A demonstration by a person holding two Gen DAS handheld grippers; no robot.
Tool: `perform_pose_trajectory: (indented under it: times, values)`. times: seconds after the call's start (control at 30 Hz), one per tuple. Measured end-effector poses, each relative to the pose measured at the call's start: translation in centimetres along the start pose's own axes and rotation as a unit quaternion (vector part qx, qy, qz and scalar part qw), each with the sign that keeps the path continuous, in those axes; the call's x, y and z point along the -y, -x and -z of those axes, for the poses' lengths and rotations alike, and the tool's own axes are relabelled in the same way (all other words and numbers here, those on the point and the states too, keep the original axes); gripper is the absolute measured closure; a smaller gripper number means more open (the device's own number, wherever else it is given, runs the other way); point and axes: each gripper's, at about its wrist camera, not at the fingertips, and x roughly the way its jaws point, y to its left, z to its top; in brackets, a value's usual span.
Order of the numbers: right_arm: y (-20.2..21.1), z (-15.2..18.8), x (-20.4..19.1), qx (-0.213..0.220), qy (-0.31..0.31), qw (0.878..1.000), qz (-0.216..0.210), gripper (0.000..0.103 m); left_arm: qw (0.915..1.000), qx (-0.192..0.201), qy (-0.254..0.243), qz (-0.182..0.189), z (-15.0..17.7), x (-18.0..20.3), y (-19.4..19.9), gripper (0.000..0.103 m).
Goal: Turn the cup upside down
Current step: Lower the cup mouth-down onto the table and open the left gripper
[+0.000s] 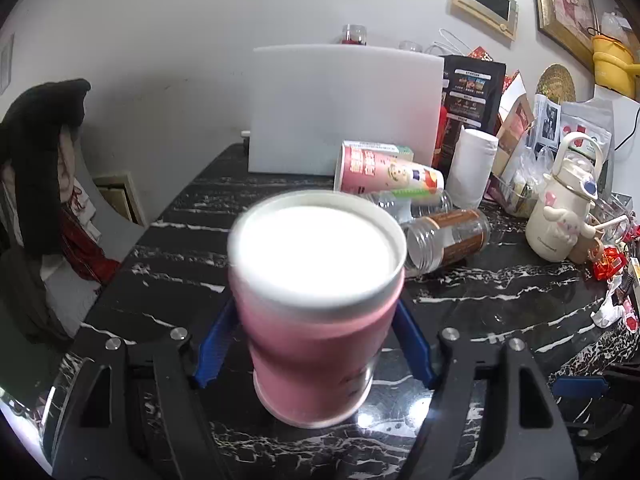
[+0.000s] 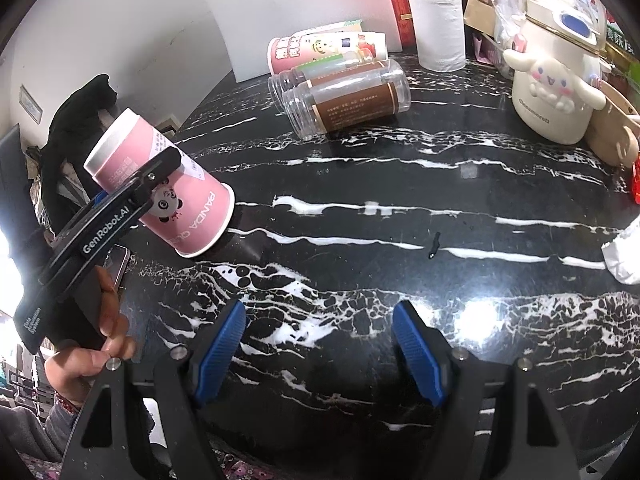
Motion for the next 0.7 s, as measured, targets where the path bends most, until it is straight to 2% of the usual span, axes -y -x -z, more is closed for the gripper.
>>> perform_pose_trajectory:
  times: [0.1,0.13,0.23,0.33,0.7]
  values:
    - [0.1,-0.4,-0.4,0.007,0.007,1.0,0.004,0.026,0.9999,0.008,-0.013,-0.008,-0.8,0.2,1.0,0.012]
    - [0.1,-0.4,-0.5,0.009,0.01,1.0,0.007,0.026,0.9996,0.011,-0.021,-0.012,-1.1,0.3,1.4,0.011]
    - [0.1,-0.9,-1.2,0.013,0.02,1.0,0.015,0.026,0.9991,0.014,-0.037,-0.013,-2.0,0.7,2.4,0.01]
    - [0.2,-1.6,-2.1,0.02,0.03,0.999,0.023,0.026,0.9989,-0.001,-0.046,-0.012,-3.1,0.9,3.0,0.01]
    - [2.6,-3.8,-5.3,0.064,0.071,0.995,0.036,0.023,0.9989,-0.017,-0.041,-0.018,-6.4,-0.6,6.7,0.01]
